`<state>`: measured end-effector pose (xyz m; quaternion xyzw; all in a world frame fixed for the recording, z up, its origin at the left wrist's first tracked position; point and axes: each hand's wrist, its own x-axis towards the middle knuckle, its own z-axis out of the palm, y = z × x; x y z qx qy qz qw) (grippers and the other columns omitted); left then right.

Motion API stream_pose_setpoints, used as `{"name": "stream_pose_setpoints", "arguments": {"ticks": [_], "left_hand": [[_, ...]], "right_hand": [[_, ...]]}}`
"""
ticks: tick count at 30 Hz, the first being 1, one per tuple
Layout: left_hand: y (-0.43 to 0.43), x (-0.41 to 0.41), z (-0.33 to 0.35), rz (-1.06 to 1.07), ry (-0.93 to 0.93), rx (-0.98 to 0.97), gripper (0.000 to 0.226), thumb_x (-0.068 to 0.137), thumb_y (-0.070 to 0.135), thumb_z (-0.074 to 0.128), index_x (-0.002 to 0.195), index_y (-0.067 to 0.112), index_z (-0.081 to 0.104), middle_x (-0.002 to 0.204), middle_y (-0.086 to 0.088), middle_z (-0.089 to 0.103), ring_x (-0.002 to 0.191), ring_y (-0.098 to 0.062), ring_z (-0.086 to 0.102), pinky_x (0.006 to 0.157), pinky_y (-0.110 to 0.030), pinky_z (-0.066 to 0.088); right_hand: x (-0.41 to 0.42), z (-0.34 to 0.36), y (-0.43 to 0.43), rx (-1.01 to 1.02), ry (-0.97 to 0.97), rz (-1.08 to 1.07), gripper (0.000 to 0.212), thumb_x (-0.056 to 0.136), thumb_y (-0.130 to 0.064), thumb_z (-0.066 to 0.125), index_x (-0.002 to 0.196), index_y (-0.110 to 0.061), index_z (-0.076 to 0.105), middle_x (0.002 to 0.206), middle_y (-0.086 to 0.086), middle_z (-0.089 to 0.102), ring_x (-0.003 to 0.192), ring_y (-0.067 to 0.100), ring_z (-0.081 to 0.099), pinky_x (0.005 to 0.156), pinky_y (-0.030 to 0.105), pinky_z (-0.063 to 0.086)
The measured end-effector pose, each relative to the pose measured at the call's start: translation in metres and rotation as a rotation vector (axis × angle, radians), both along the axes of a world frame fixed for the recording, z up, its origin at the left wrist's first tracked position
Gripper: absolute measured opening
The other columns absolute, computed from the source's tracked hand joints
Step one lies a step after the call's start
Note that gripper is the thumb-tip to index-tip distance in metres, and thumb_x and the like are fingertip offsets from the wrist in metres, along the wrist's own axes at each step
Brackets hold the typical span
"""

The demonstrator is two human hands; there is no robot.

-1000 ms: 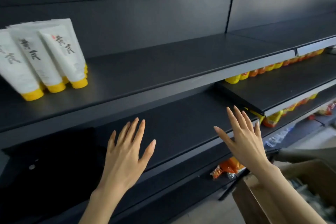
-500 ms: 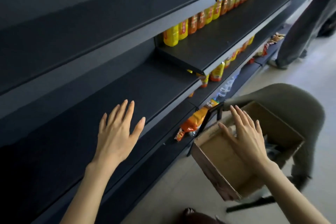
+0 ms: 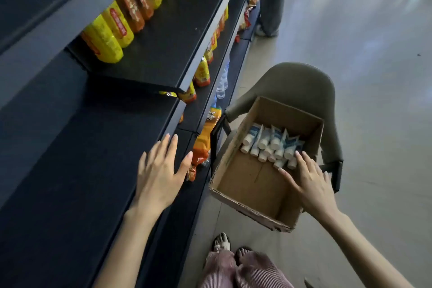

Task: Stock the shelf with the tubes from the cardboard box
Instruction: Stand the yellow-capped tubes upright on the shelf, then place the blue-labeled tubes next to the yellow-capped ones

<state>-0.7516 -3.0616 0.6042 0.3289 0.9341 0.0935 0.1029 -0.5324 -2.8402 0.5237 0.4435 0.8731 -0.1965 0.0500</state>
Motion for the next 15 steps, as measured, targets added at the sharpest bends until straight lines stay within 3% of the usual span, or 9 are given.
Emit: {"name": "stream_pose_setpoints", "arguments": {"ticks": [15], "left_hand": [[0.114,-0.059,-0.087,-0.293,-0.137,-0.116,0.081,0.083,0.068,0.006,0.152,0.026,0.014,0.159,0.006,0.014,0.146,-0.011,0.011,0.118,-0.04,0.007]], "right_hand": [[-0.045,-0.083,0.023,-0.233,0.069,-0.334,0.075,0.092,-0.059,0.038,0.151,-0.017,0.017,0.158,0.004,0.018,0.145,0.019,0.018,0.116,0.044,0.024]]}}
